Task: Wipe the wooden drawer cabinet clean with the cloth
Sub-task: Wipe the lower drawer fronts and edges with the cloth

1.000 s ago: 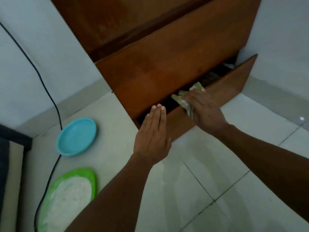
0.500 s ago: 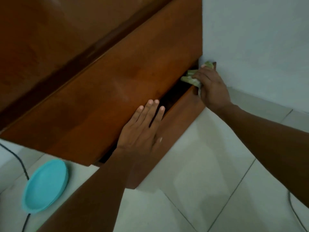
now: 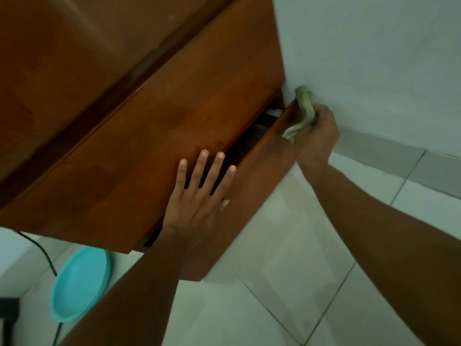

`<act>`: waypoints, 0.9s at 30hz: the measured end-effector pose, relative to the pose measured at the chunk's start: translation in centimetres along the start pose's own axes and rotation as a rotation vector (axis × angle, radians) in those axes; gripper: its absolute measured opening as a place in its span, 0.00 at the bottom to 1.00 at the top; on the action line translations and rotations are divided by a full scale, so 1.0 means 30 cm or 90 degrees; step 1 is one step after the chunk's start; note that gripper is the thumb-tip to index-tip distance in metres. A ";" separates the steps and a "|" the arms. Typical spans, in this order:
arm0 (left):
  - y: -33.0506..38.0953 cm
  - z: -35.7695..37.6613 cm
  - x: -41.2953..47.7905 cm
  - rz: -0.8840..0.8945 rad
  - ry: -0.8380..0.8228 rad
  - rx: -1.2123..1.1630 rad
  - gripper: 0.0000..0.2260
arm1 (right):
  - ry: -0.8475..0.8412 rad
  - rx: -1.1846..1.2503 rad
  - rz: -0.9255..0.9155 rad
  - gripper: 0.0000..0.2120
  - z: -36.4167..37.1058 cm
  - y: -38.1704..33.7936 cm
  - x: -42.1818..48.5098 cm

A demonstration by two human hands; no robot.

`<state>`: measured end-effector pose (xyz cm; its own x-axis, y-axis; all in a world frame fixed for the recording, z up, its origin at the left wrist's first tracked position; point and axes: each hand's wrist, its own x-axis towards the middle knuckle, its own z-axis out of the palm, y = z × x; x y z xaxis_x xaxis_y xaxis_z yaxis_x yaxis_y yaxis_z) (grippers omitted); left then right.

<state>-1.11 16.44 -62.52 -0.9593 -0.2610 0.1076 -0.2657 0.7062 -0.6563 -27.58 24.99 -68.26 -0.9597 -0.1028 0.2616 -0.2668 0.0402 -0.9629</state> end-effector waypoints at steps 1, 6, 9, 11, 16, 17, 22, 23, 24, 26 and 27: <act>0.003 -0.002 -0.002 -0.001 0.000 0.005 0.33 | -0.001 0.026 0.066 0.20 0.003 -0.018 -0.047; 0.014 -0.022 -0.010 -0.028 0.001 0.017 0.33 | -0.049 0.054 0.214 0.18 0.022 -0.096 -0.314; 0.008 -0.026 -0.008 -0.032 -0.003 0.042 0.33 | -0.097 0.088 0.255 0.20 0.007 -0.086 -0.429; -0.017 -0.027 -0.002 -0.038 -0.002 0.057 0.34 | -0.134 0.111 0.279 0.21 -0.012 -0.066 -0.471; -0.047 -0.034 0.022 -0.023 -0.027 0.167 0.33 | -0.148 0.110 0.299 0.22 -0.020 -0.014 -0.496; -0.063 -0.042 0.024 -0.016 -0.022 0.153 0.32 | -0.144 0.112 0.298 0.22 -0.009 -0.024 -0.510; -0.237 -0.163 0.012 0.064 -0.043 0.242 0.32 | -0.133 0.170 0.172 0.24 0.129 -0.171 -0.790; -0.254 -0.187 0.007 0.079 -0.064 0.287 0.32 | -0.169 0.187 0.146 0.24 0.162 -0.201 -0.871; -0.257 -0.207 0.002 0.094 -0.080 0.325 0.32 | -0.205 0.195 0.109 0.24 0.196 -0.215 -0.941; -0.252 -0.211 -0.010 0.122 -0.094 0.343 0.32 | -0.243 0.182 0.031 0.26 0.259 -0.209 -1.020; -0.250 -0.206 -0.016 0.130 -0.089 0.332 0.32 | -0.255 0.164 -0.002 0.27 0.280 -0.193 -1.022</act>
<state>0.75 15.34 -53.03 -0.9551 -0.2631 -0.1361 0.0395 0.3423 -0.9388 4.13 19.57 -71.26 -0.8356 -0.4799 0.2671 -0.1899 -0.2038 -0.9604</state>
